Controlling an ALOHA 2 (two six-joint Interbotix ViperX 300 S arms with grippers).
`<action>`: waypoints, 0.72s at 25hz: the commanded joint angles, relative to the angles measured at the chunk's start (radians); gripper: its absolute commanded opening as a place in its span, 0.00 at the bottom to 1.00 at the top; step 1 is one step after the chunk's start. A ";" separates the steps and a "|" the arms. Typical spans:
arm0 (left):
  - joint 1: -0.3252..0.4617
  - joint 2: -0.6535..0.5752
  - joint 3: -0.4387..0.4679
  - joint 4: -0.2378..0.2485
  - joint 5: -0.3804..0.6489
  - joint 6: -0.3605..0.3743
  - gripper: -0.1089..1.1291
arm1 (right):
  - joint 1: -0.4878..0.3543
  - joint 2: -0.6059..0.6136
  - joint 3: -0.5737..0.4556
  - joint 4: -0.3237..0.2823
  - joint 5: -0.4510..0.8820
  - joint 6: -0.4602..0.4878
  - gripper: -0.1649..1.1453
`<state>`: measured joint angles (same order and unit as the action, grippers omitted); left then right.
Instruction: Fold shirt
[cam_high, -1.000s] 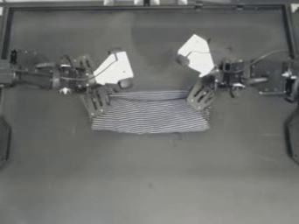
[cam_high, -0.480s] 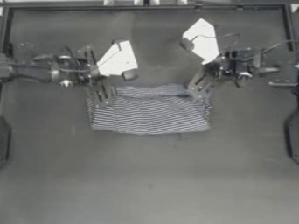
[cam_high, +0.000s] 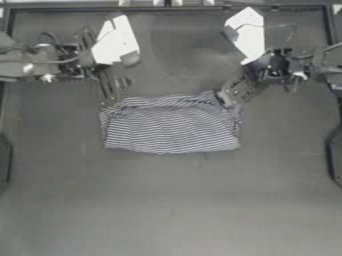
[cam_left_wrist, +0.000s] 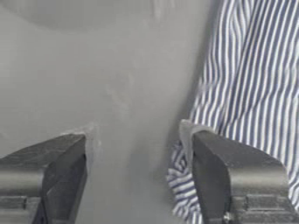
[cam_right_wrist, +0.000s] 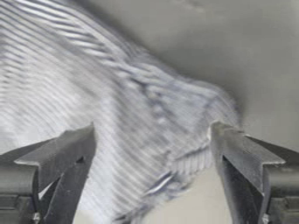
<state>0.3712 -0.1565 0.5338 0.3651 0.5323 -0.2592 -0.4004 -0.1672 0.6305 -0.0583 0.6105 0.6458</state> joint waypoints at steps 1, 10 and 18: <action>-0.021 -0.071 0.003 -0.003 -0.060 0.000 0.81 | 0.025 -0.061 0.017 0.078 0.009 0.020 0.89; -0.063 -0.063 0.032 -0.003 -0.233 0.002 0.81 | 0.098 -0.126 0.127 0.094 -0.011 0.256 0.89; -0.074 -0.040 0.043 -0.003 -0.284 0.002 0.80 | 0.147 -0.143 0.250 -0.101 -0.206 0.592 0.89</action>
<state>0.2991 -0.1795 0.5890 0.3620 0.2577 -0.2592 -0.2562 -0.2869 0.8744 -0.1289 0.4464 1.2042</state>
